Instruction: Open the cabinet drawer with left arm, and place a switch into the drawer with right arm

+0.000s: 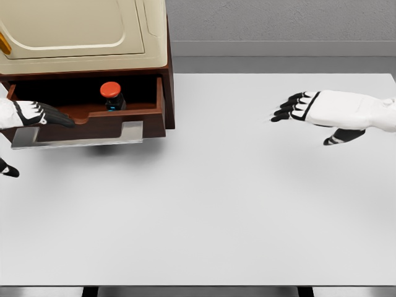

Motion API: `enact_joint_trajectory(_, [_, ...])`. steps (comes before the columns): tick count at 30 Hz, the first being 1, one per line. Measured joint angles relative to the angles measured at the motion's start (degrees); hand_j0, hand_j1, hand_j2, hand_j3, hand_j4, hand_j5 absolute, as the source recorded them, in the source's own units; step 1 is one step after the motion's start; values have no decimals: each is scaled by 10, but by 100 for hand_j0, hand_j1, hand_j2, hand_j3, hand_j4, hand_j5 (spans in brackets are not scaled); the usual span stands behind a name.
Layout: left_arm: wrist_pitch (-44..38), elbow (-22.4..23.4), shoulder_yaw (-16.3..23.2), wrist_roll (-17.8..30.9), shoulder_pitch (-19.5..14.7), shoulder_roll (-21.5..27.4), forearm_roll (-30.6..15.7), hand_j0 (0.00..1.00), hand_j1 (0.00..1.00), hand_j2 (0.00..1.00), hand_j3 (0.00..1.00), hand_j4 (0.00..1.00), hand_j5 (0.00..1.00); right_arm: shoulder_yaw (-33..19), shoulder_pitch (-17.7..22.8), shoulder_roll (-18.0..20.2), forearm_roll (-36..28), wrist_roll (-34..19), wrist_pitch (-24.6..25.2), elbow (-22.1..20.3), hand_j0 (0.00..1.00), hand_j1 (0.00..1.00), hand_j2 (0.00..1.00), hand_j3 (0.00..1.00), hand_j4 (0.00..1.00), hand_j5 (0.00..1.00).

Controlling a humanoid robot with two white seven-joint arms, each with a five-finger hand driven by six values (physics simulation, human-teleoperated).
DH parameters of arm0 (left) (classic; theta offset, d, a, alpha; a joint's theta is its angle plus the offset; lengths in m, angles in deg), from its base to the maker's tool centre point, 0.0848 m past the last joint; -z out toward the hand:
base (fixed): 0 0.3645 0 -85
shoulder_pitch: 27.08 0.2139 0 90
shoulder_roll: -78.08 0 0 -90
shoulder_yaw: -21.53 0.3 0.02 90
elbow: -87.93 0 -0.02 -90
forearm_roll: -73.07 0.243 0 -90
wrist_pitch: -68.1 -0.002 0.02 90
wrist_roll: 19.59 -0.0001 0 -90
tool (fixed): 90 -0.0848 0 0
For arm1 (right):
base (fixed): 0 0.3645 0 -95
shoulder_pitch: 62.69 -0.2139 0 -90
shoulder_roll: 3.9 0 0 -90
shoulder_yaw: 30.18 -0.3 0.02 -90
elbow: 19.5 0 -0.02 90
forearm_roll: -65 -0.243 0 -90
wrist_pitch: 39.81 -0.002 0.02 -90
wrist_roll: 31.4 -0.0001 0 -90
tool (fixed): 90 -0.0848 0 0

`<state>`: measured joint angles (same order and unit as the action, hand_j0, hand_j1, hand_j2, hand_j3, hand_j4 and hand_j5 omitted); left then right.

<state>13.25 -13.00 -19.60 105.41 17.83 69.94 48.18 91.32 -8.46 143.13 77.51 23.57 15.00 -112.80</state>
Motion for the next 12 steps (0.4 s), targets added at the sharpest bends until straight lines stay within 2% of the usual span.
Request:
enact_joint_trajectory(5, [0,0,-3,0,-1,-34,-6,100,100,100,100,100,100,-4,1,10,-1,0,0,-2,100,100,100,100,100,100])
enact_joint_trajectory(12, [0,-1,-4,0,-1,-43,-8,100,100,100,100,100,100,-3,4,11,-1,0,0,-2,100,100,100,100,100,100])
